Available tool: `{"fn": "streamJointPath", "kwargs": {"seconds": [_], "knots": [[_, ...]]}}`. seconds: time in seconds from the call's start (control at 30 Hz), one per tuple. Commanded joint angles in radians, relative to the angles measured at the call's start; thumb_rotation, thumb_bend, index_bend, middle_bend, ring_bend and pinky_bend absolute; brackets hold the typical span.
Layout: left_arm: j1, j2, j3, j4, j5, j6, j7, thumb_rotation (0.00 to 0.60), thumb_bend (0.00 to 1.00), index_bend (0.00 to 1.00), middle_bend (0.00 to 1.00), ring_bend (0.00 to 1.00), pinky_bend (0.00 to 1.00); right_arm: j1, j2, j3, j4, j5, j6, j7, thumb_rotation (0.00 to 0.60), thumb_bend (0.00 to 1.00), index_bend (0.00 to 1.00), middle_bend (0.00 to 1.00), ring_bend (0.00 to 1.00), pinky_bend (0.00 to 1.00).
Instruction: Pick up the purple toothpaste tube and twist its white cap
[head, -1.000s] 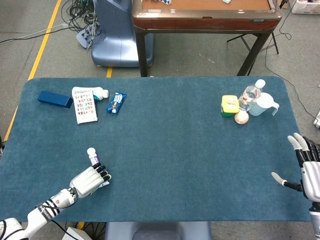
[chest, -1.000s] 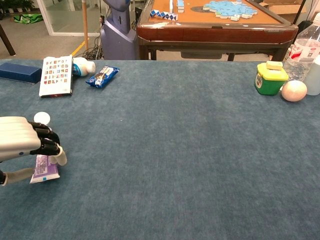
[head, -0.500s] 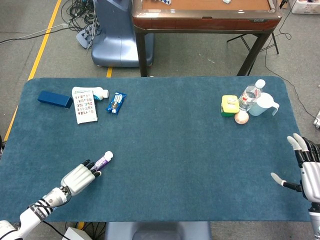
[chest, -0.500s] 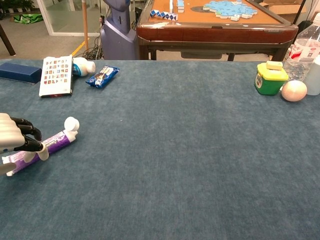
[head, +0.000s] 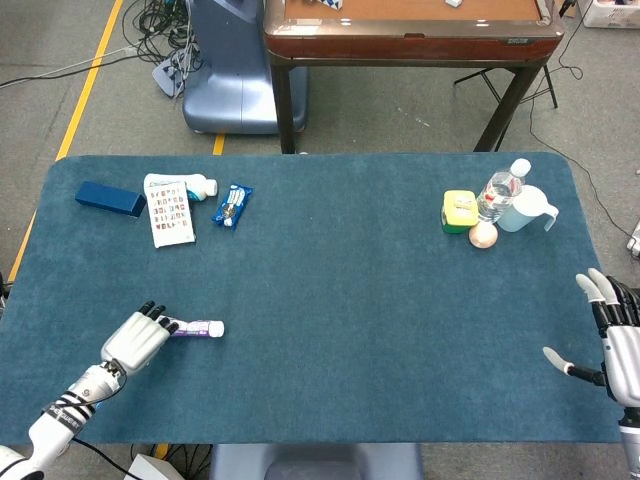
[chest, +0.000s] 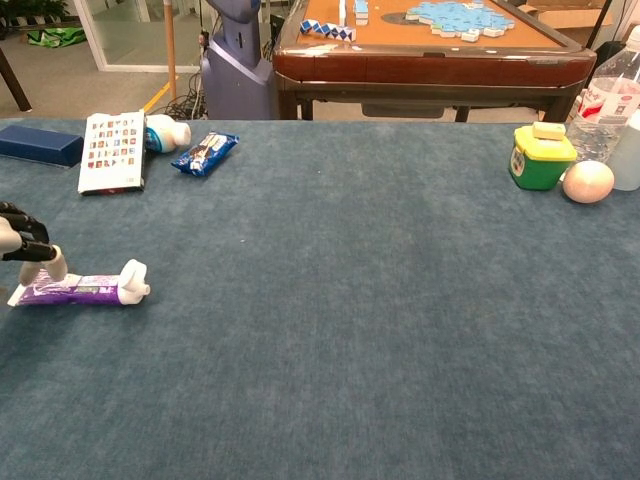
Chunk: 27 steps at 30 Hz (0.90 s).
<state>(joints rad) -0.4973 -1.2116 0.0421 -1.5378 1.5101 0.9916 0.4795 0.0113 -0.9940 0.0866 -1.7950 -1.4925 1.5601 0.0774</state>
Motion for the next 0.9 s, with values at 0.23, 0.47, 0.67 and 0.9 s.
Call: {"fn": "streamJointPath", "kwargs": {"seconds": [0.23,0.47,0.67,0.9], "knots": [[0.062,-0.077,-0.072,-0.020,-0.186,0.086,0.043,0.595,0.34,0.27,0.39,0.18,0.17,-0.002,-0.003,-0.003,0.010,0.002,-0.004,0.013,0.531,0.00,0.00,0.06,0.00,0.00],[0.057,-0.127,-0.100,-0.032,-0.285,0.074,0.058,0.368,0.30,0.27,0.38,0.19,0.19,-0.005,-0.004,-0.004,0.020,0.006,-0.007,0.027,0.532,0.00,0.00,0.06,0.00,0.00],[0.047,-0.182,-0.115,-0.002,-0.310,0.083,0.042,0.349,0.30,0.28,0.38,0.21,0.21,-0.005,-0.007,-0.006,0.027,0.005,-0.010,0.036,0.532,0.00,0.00,0.06,0.00,0.00],[0.041,-0.222,-0.112,0.027,-0.317,0.089,0.033,0.384,0.30,0.29,0.40,0.23,0.23,-0.011,-0.006,-0.007,0.030,0.009,-0.008,0.043,0.532,0.00,0.00,0.06,0.00,0.00]]}}
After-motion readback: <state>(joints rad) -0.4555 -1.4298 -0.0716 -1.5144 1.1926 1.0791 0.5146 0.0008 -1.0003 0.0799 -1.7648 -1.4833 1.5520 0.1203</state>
